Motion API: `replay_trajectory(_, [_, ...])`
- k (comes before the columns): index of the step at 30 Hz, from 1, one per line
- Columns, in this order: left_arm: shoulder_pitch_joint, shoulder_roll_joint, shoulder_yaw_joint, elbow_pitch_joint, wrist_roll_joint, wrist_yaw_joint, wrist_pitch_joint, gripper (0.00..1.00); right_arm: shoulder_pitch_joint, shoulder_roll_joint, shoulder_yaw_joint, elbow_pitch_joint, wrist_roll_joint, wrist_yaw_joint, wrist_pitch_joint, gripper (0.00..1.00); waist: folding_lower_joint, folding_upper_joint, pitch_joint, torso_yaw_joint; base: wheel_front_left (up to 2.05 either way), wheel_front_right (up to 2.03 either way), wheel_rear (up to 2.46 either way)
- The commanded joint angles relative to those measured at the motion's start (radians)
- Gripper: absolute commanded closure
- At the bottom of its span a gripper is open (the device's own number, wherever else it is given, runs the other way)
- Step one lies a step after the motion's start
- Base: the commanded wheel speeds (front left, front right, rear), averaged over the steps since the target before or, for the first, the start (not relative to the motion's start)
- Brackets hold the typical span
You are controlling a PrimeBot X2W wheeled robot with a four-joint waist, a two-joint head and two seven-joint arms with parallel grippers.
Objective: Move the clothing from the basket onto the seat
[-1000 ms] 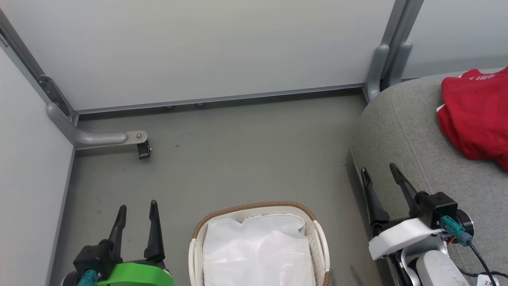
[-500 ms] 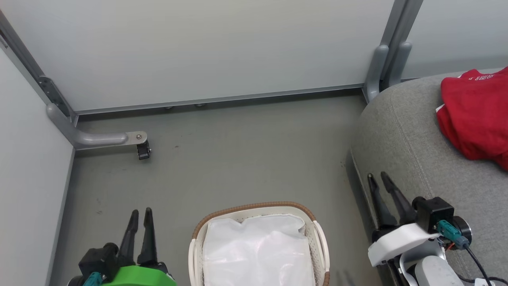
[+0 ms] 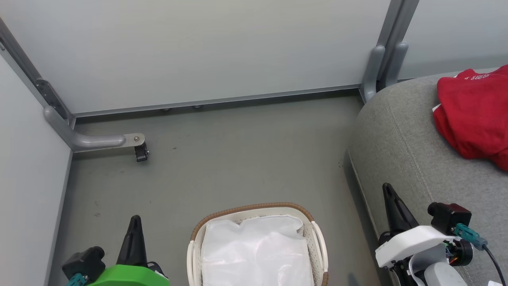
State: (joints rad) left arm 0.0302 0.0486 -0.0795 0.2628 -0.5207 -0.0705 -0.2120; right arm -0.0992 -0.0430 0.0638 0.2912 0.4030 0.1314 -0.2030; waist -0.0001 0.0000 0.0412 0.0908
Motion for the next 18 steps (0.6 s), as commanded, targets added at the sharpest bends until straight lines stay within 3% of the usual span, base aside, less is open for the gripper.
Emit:
replay_trajectory(1, [-0.025,0.008,0.009,-0.014,-0.046,-0.006,0.009,1.00,-0.014,-0.005,-0.010,-0.019,0.049,0.000,0.009,1.00,0.0001,0.0000,-0.001,-0.001,0.00,0.00,0.00])
replay_trajectory(18, [-0.054,0.015,0.042,-0.016,-0.292,-0.019,0.074,1.00,-0.014,-0.009,-0.045,-0.027,0.315,0.000,0.076,1.00,0.0001,0.0000,-0.006,-0.015,0.00,0.00,0.00])
